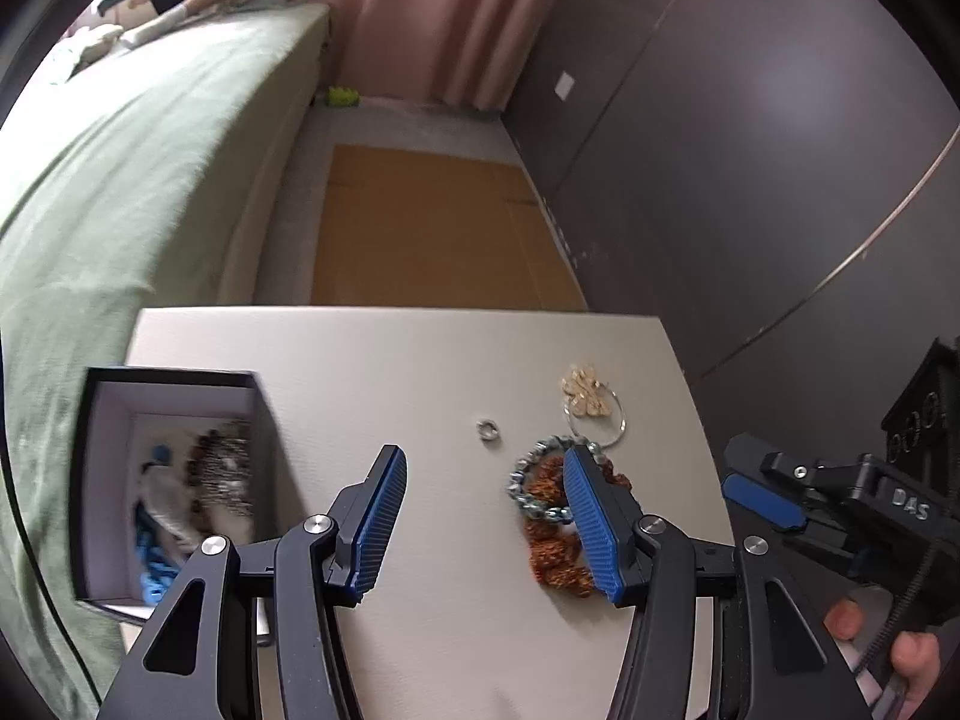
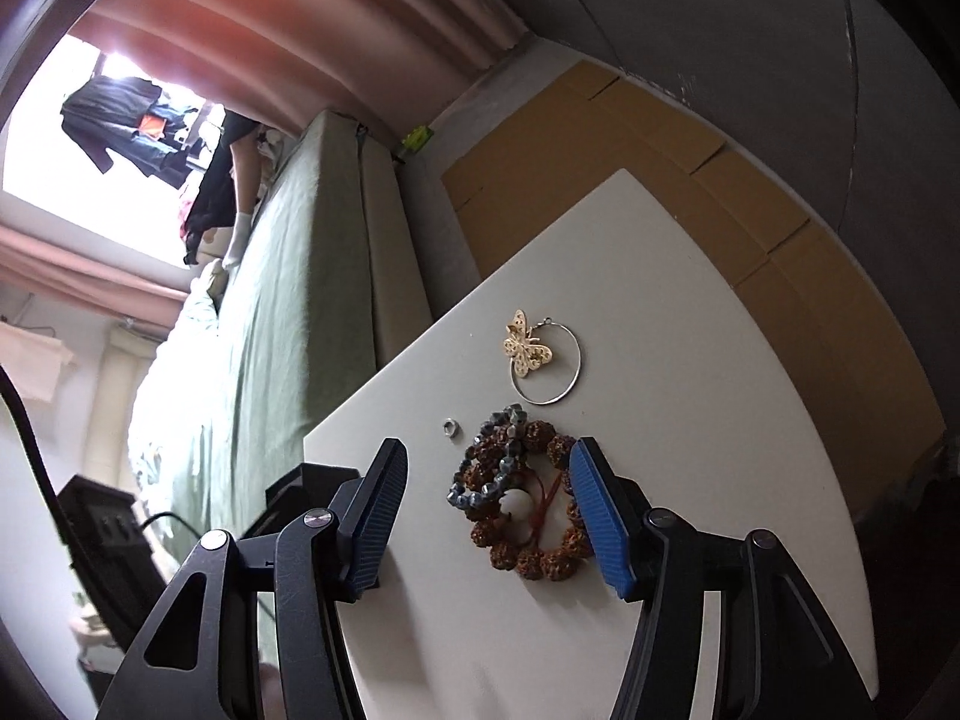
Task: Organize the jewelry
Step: 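Grasp the grey-blue beaded bracelet with the left tool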
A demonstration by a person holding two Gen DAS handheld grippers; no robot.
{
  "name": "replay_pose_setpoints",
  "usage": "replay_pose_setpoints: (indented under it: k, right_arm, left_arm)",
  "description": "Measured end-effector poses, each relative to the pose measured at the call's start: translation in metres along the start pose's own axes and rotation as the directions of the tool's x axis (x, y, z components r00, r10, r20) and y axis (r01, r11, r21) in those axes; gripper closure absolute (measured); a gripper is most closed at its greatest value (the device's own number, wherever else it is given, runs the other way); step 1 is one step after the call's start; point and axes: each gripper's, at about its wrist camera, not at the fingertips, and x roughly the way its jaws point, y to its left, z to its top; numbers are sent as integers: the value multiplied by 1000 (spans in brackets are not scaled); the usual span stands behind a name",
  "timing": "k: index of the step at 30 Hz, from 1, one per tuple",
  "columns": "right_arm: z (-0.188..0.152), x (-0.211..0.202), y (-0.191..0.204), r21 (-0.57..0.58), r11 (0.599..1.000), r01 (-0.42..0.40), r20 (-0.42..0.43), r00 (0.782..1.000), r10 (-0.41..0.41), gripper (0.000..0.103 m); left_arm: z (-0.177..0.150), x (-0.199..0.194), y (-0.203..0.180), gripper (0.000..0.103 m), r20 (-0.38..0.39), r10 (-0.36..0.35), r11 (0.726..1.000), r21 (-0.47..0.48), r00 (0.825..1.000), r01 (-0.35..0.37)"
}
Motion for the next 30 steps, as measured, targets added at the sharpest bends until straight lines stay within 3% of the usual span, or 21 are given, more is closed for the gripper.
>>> replay_pose_setpoints:
  k: [5, 11, 19, 21, 22, 24, 30]
  right_arm:
    - [5, -1, -9, 25, 999, -20, 6, 1000, 20, 45]
    - [17, 3, -19, 39, 999, -21, 24, 1000, 20, 46]
    - [21, 8, -23, 54, 998, -28, 13, 1000, 28, 46]
    - [20, 9, -22, 47, 999, -25, 12, 1000, 25, 46]
    - [20, 9, -21, 43, 999, -25, 11, 1000, 25, 46]
    - [20, 10, -19, 41, 999, -30, 8, 1000, 30, 46]
    - [18, 14, -14, 15, 999, -30, 0, 1000, 30, 46]
  left_arm:
    - [1, 24, -9, 55, -58, 18, 1000, -14, 998, -19]
    - [-3, 57, -16, 56, -146, 25, 998, -46, 989, -32]
    - [-10, 80, -15, 60, -198, 13, 994, -106, 980, -35]
    - [-13, 82, -15, 75, -199, -18, 992, -126, 980, -7]
    - [-13, 82, -14, 76, -196, -33, 991, -137, 980, 6]
    - [-11, 75, -14, 94, -180, -20, 991, -134, 984, -5]
    - [0, 49, -14, 94, -115, -25, 994, -108, 993, 13]
